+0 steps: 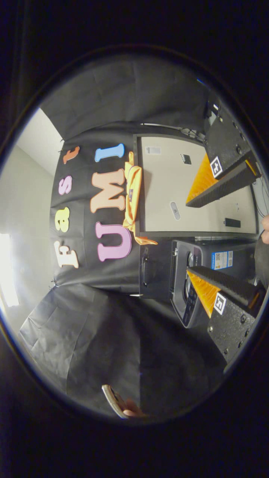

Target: Put the clothes into the washing machine and then close the washing machine lid.

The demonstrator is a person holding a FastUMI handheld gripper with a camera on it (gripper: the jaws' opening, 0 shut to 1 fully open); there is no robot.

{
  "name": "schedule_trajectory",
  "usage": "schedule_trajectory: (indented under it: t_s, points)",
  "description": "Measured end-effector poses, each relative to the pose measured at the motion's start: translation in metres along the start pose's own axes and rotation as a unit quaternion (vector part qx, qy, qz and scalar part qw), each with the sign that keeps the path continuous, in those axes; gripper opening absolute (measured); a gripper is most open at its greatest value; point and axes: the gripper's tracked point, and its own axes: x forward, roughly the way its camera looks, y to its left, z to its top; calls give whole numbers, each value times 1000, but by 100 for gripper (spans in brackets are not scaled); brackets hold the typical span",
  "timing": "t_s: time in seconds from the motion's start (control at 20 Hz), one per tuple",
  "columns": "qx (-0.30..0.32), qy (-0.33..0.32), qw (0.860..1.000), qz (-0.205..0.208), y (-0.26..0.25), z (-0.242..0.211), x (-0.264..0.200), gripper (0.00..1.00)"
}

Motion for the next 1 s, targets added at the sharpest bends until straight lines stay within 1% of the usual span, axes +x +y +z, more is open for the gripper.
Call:
schedule_trajectory:
  t_s: [0.35,0.6,0.75,1.0]
  points:
    - [-9,6,1000,5,-3,15,33,96]
    - [5,10,1000,3,-10,26,54,96]
    - [3,15,1000,1,-16,31,65,96]
    - [-1,15,1000,5,-22,53,82,96]
